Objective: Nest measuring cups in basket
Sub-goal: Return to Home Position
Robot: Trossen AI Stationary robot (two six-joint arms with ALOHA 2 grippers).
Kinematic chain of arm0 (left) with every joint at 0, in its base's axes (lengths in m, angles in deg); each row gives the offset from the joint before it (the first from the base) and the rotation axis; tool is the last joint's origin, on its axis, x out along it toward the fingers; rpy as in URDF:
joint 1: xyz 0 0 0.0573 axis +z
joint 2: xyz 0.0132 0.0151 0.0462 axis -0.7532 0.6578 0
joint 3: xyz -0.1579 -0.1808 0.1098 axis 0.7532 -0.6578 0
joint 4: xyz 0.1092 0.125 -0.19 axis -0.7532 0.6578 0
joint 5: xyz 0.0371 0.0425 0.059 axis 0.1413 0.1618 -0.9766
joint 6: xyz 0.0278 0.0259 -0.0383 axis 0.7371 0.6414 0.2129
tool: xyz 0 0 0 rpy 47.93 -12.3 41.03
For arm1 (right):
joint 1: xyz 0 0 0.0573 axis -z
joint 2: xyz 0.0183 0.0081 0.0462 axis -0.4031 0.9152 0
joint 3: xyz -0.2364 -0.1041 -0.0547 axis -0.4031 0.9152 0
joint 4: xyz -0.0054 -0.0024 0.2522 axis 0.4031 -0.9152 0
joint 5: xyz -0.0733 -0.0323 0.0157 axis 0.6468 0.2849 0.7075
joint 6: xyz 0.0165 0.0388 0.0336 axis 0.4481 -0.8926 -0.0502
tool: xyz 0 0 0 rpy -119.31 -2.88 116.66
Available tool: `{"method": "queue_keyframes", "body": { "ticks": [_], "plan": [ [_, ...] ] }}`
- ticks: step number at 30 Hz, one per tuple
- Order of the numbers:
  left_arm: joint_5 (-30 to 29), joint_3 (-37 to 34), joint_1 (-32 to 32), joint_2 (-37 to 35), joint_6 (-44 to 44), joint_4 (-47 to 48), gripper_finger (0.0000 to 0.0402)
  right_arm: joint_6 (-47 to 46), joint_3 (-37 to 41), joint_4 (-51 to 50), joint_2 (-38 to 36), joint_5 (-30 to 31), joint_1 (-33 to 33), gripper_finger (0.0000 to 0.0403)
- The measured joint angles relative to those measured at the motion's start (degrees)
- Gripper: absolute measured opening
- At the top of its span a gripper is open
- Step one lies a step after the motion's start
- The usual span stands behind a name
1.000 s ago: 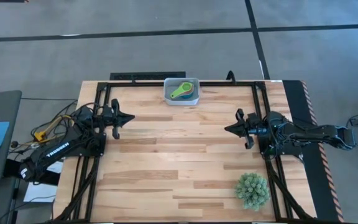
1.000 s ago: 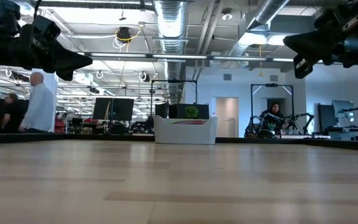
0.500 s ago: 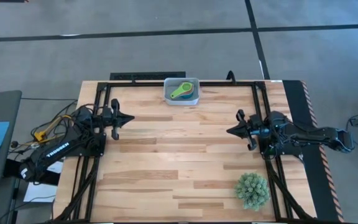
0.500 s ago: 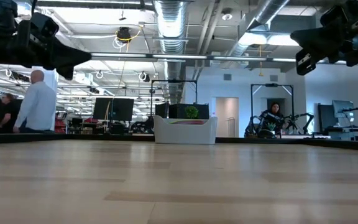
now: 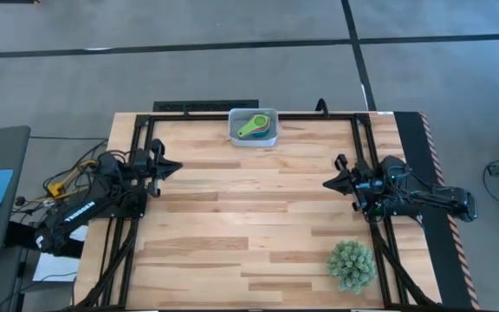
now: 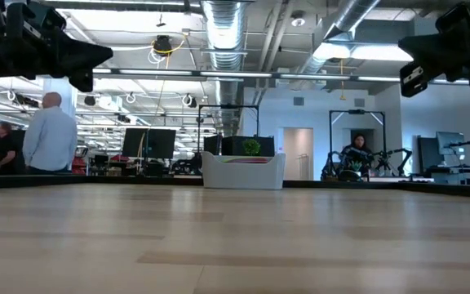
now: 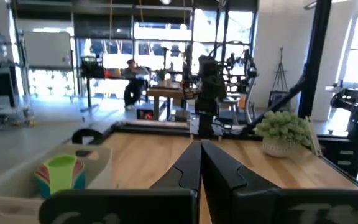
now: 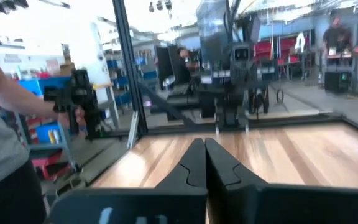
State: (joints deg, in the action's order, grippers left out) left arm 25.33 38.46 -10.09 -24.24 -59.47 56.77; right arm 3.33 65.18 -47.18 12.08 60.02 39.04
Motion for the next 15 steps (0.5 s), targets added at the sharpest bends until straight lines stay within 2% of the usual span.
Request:
{"method": "queue_keyframes", "body": {
  "ticks": [15],
  "plan": [
    [-20.2, 0.0, -21.37, -0.1, 8.73, 7.93, 0.0, 0.31, 0.02, -0.86, -0.02, -1.03, -0.28, 0.0006]
  ]
}}
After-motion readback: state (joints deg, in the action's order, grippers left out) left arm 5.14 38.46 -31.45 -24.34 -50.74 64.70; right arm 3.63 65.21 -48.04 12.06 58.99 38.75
